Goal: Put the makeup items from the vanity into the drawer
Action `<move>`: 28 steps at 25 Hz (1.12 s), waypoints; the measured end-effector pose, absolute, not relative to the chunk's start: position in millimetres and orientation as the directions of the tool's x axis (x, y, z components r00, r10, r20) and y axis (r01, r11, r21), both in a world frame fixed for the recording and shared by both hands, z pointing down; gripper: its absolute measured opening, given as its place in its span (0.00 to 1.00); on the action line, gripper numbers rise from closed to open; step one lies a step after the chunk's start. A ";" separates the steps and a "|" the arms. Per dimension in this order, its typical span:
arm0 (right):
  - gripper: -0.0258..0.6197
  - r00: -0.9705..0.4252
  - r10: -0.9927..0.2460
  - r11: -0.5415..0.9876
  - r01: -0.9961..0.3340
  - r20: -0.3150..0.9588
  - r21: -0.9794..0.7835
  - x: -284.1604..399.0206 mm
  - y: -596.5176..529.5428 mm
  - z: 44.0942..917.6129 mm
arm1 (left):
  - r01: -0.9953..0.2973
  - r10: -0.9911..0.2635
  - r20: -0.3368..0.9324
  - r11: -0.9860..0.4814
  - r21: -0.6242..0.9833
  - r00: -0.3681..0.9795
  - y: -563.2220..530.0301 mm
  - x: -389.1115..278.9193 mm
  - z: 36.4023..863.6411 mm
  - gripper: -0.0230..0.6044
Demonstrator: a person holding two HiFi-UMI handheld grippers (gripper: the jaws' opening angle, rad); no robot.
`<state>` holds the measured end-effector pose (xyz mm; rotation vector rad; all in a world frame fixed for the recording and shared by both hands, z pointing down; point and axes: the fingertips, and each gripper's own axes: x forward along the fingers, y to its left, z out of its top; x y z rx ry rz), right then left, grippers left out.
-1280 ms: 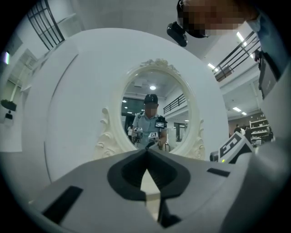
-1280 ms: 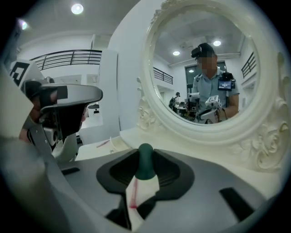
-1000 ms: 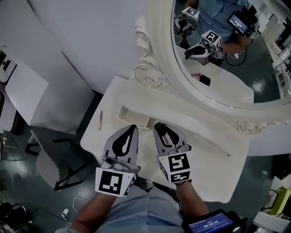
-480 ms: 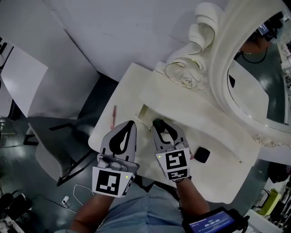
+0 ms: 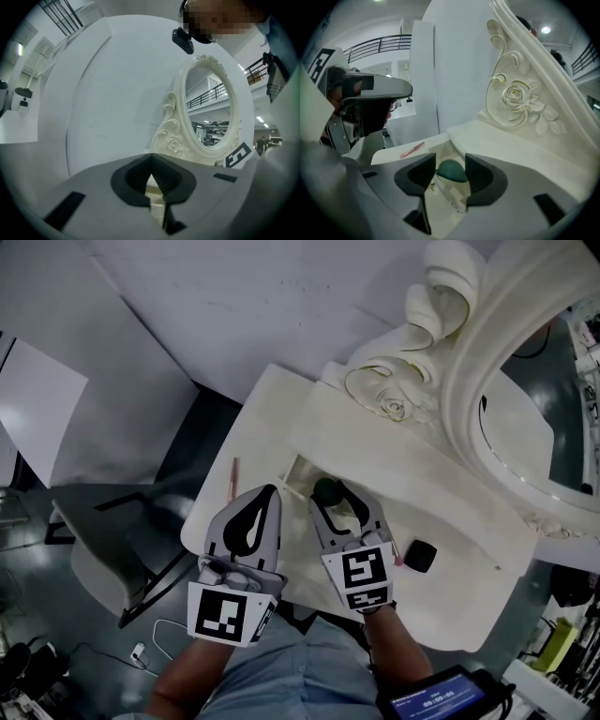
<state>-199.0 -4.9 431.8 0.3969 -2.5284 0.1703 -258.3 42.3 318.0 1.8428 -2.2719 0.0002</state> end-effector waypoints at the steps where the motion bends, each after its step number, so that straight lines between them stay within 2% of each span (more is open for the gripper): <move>1: 0.34 -0.797 -0.246 0.948 -0.317 0.551 -0.035 -199.3 -4.2 430.3 | -0.967 -0.968 0.165 0.214 0.136 -0.191 42.2 -258.4 317.5 0.03; 13: 0.35 -0.810 -0.318 0.926 -0.377 0.492 -0.024 -170.1 -9.6 412.1 | -0.980 -0.980 0.149 0.153 0.126 -0.134 32.4 -233.2 310.3 0.03; 21: 0.35 -0.782 -0.405 0.883 -0.469 0.473 -0.020 -107.7 -26.2 404.4 | -0.992 -0.990 0.132 0.056 0.109 -0.042 12.5 -177.3 299.6 0.03; 28: 0.34 -0.731 -0.417 0.851 -0.523 0.540 -0.051 -43.4 -32.5 436.2 | -0.994 -0.986 0.164 -0.012 0.104 0.029 -1.0 -124.3 307.7 0.03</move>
